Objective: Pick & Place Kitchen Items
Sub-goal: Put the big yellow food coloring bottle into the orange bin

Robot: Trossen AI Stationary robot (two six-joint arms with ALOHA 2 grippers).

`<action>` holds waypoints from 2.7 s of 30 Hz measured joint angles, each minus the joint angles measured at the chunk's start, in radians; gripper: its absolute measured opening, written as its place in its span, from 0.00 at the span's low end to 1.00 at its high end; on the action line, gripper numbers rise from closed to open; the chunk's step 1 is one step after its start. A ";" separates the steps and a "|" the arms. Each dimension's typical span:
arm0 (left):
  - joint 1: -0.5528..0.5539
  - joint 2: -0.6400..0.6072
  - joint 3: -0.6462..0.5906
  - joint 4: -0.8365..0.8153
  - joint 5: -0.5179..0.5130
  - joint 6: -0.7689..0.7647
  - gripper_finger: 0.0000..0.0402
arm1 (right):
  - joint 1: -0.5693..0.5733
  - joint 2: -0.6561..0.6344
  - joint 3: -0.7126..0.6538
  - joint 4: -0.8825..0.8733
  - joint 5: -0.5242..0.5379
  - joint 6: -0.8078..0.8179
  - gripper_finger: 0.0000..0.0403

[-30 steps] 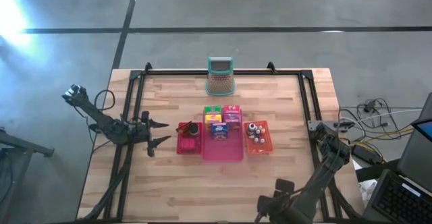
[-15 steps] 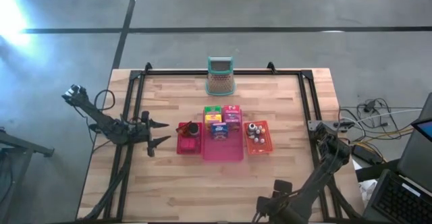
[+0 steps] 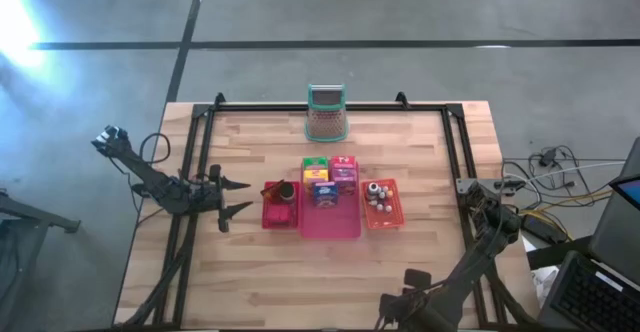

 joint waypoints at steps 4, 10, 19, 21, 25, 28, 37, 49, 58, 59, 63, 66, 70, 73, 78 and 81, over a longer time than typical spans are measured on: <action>0.000 0.000 0.000 0.000 0.000 0.000 0.59 | 0.000 -0.002 -0.004 0.002 0.006 -0.007 0.37; 0.000 0.000 0.000 0.000 0.000 0.000 0.59 | 0.000 -0.003 -0.009 -0.019 0.008 -0.006 0.41; 0.000 0.000 0.000 0.000 0.000 0.000 0.59 | -0.001 -0.009 -0.010 -0.027 0.013 0.001 0.44; 0.000 0.000 0.000 0.000 0.000 0.000 0.59 | -0.001 -0.010 -0.010 -0.027 0.013 0.005 0.43; 0.000 0.000 0.000 0.000 0.000 0.000 0.59 | -0.001 -0.011 -0.011 -0.027 0.012 0.010 0.40; 0.000 0.000 0.000 0.000 0.000 0.000 0.59 | -0.001 -0.011 -0.011 -0.027 0.009 0.012 0.37; 0.000 0.000 0.000 0.000 0.000 0.000 0.59 | -0.001 -0.012 -0.011 -0.010 -0.017 0.004 0.31; 0.000 0.000 0.000 0.000 0.000 0.000 0.59 | -0.003 -0.014 -0.011 0.023 -0.003 -0.050 0.20; 0.000 0.000 0.000 0.000 0.000 0.000 0.59 | -0.004 -0.016 -0.010 0.021 0.014 -0.078 0.07; 0.000 0.000 0.000 0.000 0.000 0.000 0.59 | -0.004 -0.016 -0.010 0.020 0.014 -0.079 0.07; 0.000 0.000 0.000 0.000 0.000 0.000 0.59 | -0.005 -0.016 -0.010 0.011 0.021 -0.082 0.09; 0.000 0.000 0.000 0.000 0.000 0.000 0.59 | -0.009 -0.016 -0.010 -0.017 0.043 -0.113 0.09; 0.000 0.000 0.000 0.000 0.000 0.000 0.59 | -0.032 -0.015 -0.010 -0.077 0.063 -0.164 0.08; 0.000 0.000 0.000 0.000 0.000 0.000 0.59 | -0.061 -0.018 -0.010 -0.152 0.068 -0.201 0.08; 0.000 0.000 0.000 0.000 0.000 0.000 0.59 | -0.110 -0.057 -0.010 -0.178 0.073 -0.294 0.08; 0.000 0.000 0.000 0.000 0.000 0.000 0.59 | -0.140 -0.095 -0.007 -0.184 0.104 -0.352 0.08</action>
